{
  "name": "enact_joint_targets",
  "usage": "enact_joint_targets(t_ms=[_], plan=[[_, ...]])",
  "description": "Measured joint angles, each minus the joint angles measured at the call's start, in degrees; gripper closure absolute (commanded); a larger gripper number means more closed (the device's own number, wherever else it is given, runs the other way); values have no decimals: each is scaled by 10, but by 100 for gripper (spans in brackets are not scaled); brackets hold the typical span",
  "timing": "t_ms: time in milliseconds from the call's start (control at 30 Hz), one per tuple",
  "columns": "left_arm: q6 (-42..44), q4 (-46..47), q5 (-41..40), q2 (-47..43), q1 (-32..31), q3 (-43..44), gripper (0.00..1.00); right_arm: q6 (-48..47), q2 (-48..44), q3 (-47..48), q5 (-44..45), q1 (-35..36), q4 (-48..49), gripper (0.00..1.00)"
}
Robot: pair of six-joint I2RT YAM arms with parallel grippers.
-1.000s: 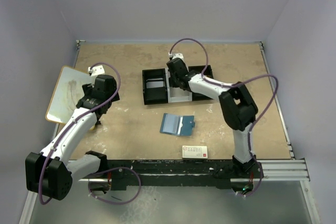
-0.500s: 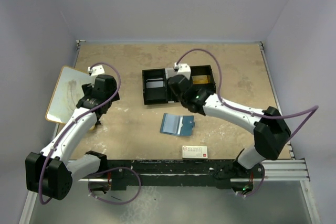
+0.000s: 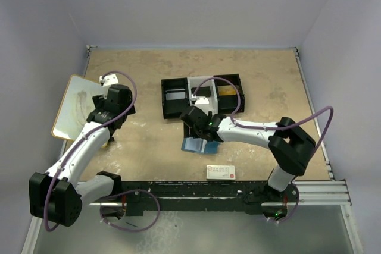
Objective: Take the credit cards out of the card holder
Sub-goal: Adjust the credit card in the storage box.
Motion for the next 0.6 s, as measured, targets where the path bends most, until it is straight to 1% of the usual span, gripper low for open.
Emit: enact_joint_targets(t_ms=[233, 333, 467, 500, 600], plan=[[0, -2, 0, 4, 0, 0, 19, 17, 57, 8, -9, 8, -21, 34], [0, -2, 0, 5, 0, 0, 19, 27, 62, 15, -5, 10, -35, 35], [0, -2, 0, 8, 0, 0, 19, 37, 62, 18, -5, 12, -42, 34], [0, -2, 0, 8, 0, 0, 19, 39, 62, 18, -5, 12, -43, 35], [0, -2, 0, 9, 0, 0, 19, 43, 64, 18, -9, 12, -42, 44]])
